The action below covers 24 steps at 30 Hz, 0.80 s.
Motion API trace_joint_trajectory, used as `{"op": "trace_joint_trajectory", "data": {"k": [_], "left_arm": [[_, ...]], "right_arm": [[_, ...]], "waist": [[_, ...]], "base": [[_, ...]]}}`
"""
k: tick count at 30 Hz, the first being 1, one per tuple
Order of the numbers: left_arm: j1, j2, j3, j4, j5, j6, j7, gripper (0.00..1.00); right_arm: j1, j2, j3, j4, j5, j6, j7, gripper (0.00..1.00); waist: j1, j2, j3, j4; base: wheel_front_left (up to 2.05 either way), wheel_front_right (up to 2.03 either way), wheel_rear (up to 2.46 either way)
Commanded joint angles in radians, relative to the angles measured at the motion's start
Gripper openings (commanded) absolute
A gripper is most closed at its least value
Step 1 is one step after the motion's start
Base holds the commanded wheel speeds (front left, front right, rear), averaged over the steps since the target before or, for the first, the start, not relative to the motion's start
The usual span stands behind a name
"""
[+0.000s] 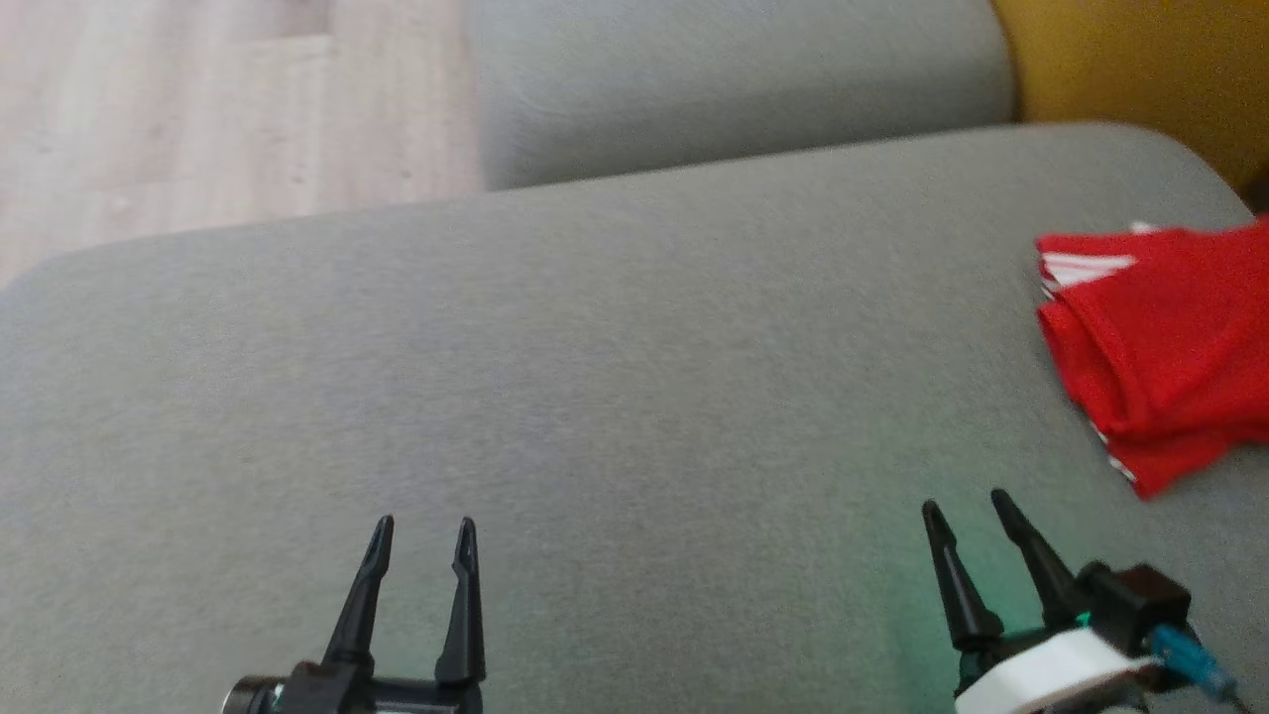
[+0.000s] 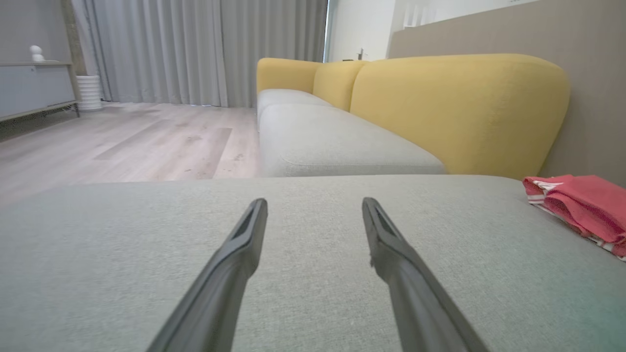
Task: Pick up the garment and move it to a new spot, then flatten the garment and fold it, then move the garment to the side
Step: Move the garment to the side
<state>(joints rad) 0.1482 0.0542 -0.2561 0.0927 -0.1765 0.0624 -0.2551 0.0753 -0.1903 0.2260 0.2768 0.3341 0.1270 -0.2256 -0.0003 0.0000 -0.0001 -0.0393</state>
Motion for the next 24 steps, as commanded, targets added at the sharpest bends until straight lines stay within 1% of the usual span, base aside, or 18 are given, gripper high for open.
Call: {"op": "trace_joint_trajectory", "data": {"k": [1,4,9,12,16,24], "left_arm": [[-0.026,-0.004,0.033,-0.035,-0.006,0.006,-0.007,1.0],[-0.009,-0.004,0.046,-0.06,0.001,-0.001,-0.007,1.0],[0.017,-0.004,0.067,-0.093,0.024,-0.026,-0.007,1.0],[0.037,-0.004,0.081,-0.099,0.025,-0.023,-0.007,1.0],[0.052,-0.004,0.097,-0.095,0.028,-0.023,-0.007,1.0],[0.045,-0.004,0.108,-0.081,0.04,-0.025,-0.007,1.0]], "right_arm": [[-0.032,0.0,0.009,-0.029,-0.011,0.004,-0.017,1.0],[-0.004,0.051,-0.033,-0.056,-0.079,0.004,-0.034,1.0],[0.094,0.117,-0.158,-0.244,-0.175,0.004,-0.036,1.0],[0.164,0.134,-0.212,-0.311,-0.212,0.004,-0.036,1.0],[0.214,0.139,-0.23,-0.328,-0.204,0.004,-0.036,1.0],[0.204,0.14,-0.212,-0.317,-0.188,0.004,-0.036,1.0]], "waist": [[0.0003,0.0,-0.048,0.053],[0.0003,0.0,-0.065,0.077],[0.0003,0.0,-0.078,0.098],[0.0003,0.0,-0.08,0.1],[0.0003,0.0,-0.08,0.095],[0.0003,0.0,-0.081,0.093]], "base": [[0.0,0.0,0.0],[0.0,0.0,0.0],[0.0,0.0,0.0],[0.0,0.0,0.0],[0.0,0.0,0.0],[0.0,0.0,0.0]]}}
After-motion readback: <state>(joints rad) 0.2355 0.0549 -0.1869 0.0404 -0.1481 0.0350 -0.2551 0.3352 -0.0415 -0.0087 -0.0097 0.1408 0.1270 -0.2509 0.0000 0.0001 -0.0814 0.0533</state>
